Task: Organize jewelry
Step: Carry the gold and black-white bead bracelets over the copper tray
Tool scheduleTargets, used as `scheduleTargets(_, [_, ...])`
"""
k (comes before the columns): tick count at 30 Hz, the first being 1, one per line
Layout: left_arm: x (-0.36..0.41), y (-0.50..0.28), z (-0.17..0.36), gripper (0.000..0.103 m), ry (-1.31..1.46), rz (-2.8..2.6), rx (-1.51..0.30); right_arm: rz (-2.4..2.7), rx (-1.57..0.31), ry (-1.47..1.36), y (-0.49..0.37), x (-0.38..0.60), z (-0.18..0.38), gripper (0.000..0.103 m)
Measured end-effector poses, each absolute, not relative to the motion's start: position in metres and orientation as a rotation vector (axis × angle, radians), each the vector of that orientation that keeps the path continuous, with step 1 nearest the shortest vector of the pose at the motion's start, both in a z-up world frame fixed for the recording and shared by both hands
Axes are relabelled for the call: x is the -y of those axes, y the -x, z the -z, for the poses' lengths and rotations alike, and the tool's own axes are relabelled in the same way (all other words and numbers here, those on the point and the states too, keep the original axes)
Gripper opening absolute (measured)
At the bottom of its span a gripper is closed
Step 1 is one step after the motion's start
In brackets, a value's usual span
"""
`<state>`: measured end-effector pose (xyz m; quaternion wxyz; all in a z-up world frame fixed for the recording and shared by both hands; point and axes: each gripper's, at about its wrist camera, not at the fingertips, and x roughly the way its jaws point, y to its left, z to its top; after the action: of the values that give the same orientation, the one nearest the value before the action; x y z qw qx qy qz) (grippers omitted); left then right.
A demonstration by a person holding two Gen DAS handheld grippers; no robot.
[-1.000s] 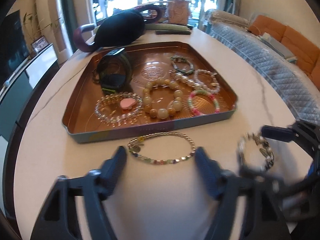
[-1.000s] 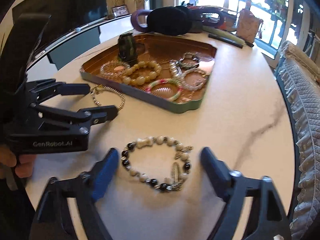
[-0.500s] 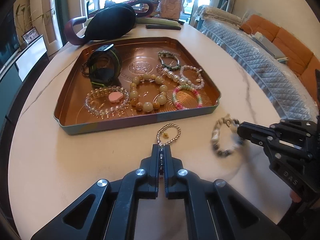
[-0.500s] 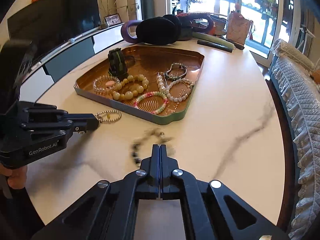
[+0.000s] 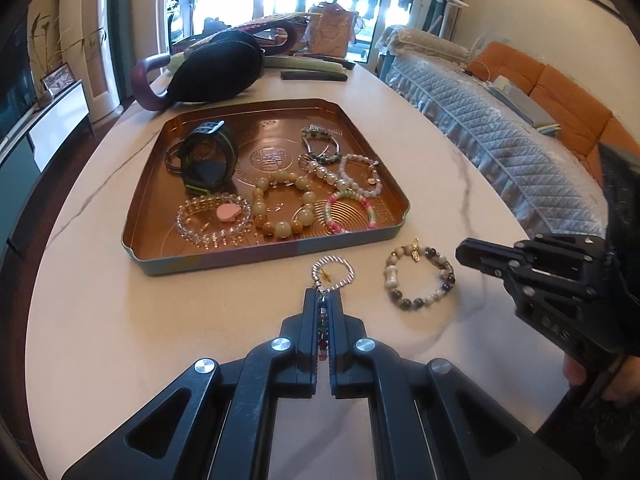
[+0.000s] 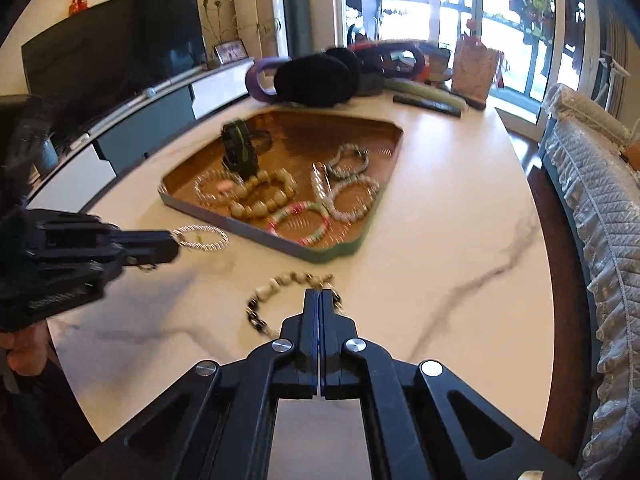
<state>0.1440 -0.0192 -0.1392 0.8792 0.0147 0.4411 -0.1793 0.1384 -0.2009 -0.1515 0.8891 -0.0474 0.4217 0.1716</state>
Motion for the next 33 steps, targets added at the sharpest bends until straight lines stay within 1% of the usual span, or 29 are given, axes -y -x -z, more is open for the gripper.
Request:
scheduleTargets(2, [0.021, -0.143, 0.141, 0.004, -0.035, 0.381, -0.928, -0.35, -0.901, 0.081, -0.142, 0.204, 0.156, 0.013])
scheduleTargets(3, [0.022, -0.143, 0.142, 0.004, -0.036, 0.38, -0.93, -0.36, -0.912, 0.08, -0.144, 0.204, 0.158, 0.019])
scheduleTargets(4, [0.024, -0.143, 0.143, 0.004, -0.038, 0.383, -0.934, -0.361, -0.917, 0.088, -0.146, 0.202, 0.16, 0.021])
scheduleTargets(6, [0.025, -0.145, 0.144, 0.004, -0.04, 0.384, -0.933, -0.371, -0.924, 0.096, -0.148, 0.2, 0.163, 0.022])
scheduleTargets(13, [0.027, -0.148, 0.144, 0.004, -0.033, 0.393, -0.931, -0.35, -0.93, 0.12, -0.164, 0.192, 0.173, 0.022])
scheduleTargets(15, [0.026, -0.149, 0.143, 0.004, -0.028, 0.395, -0.929, -0.356, -0.922, 0.154, -0.167, 0.188, 0.173, 0.007])
scheduleTargets(19, [0.023, -0.15, 0.139, 0.004, -0.016, 0.392, -0.92, -0.385, -0.923, 0.131, -0.166, 0.186, 0.172, 0.006])
scheduleTargets(22, [0.023, -0.15, 0.135, 0.004, -0.011, 0.396, -0.912, -0.397, -0.888, 0.128, -0.16, 0.184, 0.164, 0.006])
scheduleTargets(33, [0.003, -0.146, 0.11, 0.004, 0.031, 0.38, -0.857, -0.436, -0.758, 0.086, -0.137, 0.19, 0.105, 0.006])
